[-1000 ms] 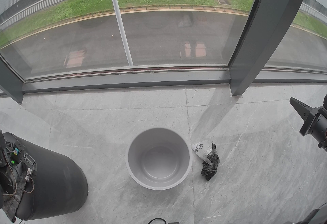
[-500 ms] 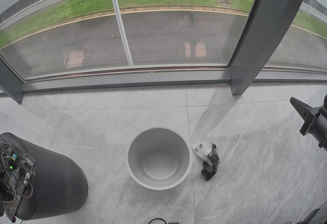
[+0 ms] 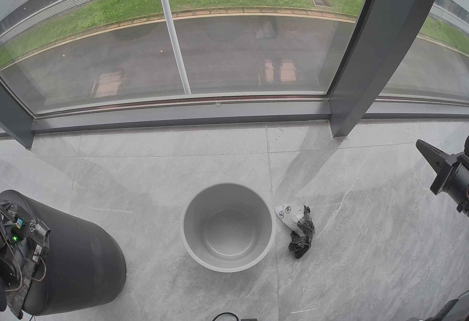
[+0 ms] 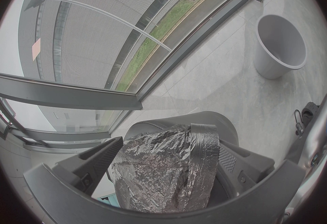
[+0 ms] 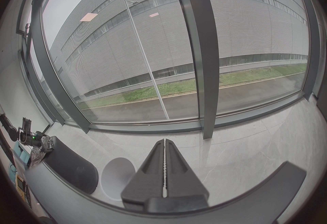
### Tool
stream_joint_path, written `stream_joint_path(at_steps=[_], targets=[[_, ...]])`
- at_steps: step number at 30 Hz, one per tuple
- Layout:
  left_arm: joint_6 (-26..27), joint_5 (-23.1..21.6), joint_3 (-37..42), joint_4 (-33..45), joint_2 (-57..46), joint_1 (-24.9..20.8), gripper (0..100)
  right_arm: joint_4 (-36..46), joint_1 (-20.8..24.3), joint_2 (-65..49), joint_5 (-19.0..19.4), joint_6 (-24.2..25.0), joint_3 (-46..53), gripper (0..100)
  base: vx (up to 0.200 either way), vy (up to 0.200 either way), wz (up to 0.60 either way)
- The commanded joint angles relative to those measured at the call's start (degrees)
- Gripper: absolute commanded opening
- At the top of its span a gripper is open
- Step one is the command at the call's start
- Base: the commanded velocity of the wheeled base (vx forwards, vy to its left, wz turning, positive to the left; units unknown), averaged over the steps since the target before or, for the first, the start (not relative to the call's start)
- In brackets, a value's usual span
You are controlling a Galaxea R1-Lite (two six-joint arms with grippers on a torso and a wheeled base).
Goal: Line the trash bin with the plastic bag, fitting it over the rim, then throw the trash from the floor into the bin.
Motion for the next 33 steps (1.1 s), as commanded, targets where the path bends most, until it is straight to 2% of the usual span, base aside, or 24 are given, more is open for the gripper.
stream_joint_path(at_steps=[1, 6, 8, 10, 25, 26, 33], targets=[[0.0, 0.0, -0.5, -2.1, 2.9, 1.4, 100, 0.0, 0.0, -0.2, 0.1, 0.1, 0.1, 0, 0.0, 0.0, 0.0], [0.8, 0.0, -0.3, -8.4, 7.6, 3.3, 100, 0.0, 0.0, -0.4, 0.1, 0.1, 0.1, 0, 0.0, 0.0, 0.0], [0.9, 0.0, -0.3, -8.6, 7.7, 3.4, 100, 0.0, 0.0, -0.4, 0.1, 0.1, 0.1, 0, 0.0, 0.0, 0.0], [2.9, 0.0, 0.4, -12.2, 9.0, 4.6, 100, -0.1, 0.0, -0.6, 0.1, 0.0, 0.4, 0, 0.0, 0.0, 0.0], [3.7, 0.0, 0.9, -12.6, 9.1, 6.2, 100, -0.1, 0.0, -0.6, 0.0, 0.1, 0.4, 0, 0.0, 0.0, 0.0], [3.7, 0.0, 0.9, -12.6, 9.2, 6.2, 0, -0.1, 0.0, -0.6, 0.0, 0.1, 0.5, 0, 0.0, 0.0, 0.0], [3.2, -0.1, 0.7, -12.8, 10.4, 6.4, 0, -0.1, -0.1, -0.6, 0.1, 0.1, 0.4, 0, 0.0, 0.0, 0.0]])
